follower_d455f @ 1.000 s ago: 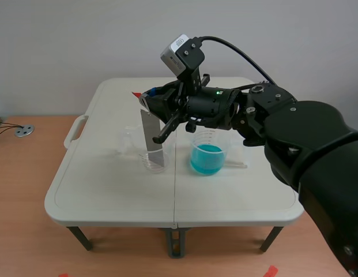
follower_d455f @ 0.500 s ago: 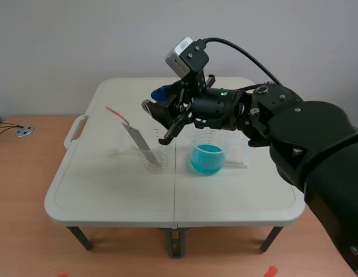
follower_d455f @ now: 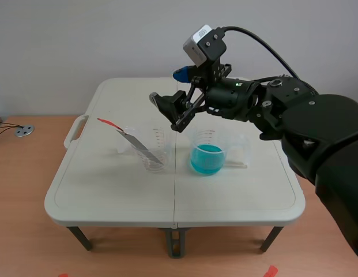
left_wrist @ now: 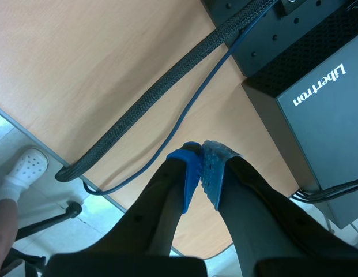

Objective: Hold the metal plate by the orange handle, dip it into the blue solution, take it out and point at it, then put the plate back in the beaker on the left.
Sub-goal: 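Return to the home posture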

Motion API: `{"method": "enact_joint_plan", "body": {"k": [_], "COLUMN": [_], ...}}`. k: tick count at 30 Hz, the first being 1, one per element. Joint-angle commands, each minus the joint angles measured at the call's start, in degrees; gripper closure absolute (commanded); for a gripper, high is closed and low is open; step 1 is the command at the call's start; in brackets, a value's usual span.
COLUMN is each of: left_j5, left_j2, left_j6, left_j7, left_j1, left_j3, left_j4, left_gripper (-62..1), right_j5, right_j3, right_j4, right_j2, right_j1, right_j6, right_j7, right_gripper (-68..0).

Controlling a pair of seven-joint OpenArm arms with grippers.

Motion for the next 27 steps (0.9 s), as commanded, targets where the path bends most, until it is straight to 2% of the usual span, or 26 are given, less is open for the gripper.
{"method": "enact_joint_plan", "body": {"k": [1,3,6,7,14,18,26,27], "left_j5": [-0.13,-0.13,-0.13,-0.13,0.11,3.19,3.13,2.95], "left_j2": [0.28,0.28,0.28,0.28,-0.46,-3.69,-9.79,-10.05], "left_j6": [-0.35,-0.35,-0.35,-0.35,-0.31,-0.33,-0.48,-0.48], "left_j7": [-0.20,-0.20,-0.20,-0.20,-1.97,-4.85,-6.14,-6.93], "left_j1": [0.46,0.46,0.46,0.46,-0.79,-3.04,-6.10,-6.05], "left_j3": [0.17,0.17,0.17,0.17,0.17,0.17,0.11,-0.09], "left_j4": [0.85,0.85,0.85,0.85,0.94,3.43,8.07,8.55], "left_gripper": [-1.8,-1.8,-1.8,-1.8,-1.8,-1.8,-2.0,-5.1], "right_j5": [0.87,1.33,4.74,5.73,9.57,11.69,15.56,16.26], "right_j3": [0.87,1.55,2.08,2.23,4.44,7.17,14.60,15.56], "right_j4": [0.31,0.31,0.59,0.94,6.69,11.93,24.68,26.38], "right_j2": [0.15,0.35,1.38,1.90,6.95,10.14,16.00,16.63], "right_j1": [1.73,1.66,1.31,1.05,-3.89,-8.79,-21.90,-23.80], "right_j6": [0.00,0.00,0.00,0.02,0.00,-0.17,-2.75,-3.23], "right_j7": [1.16,1.90,3.41,3.21,2.47,0.61,-2.82,-3.48], "right_gripper": [-47.6,-52.8,-65.1,-66.5,-66.5,-66.5,-66.5,-66.5]}}
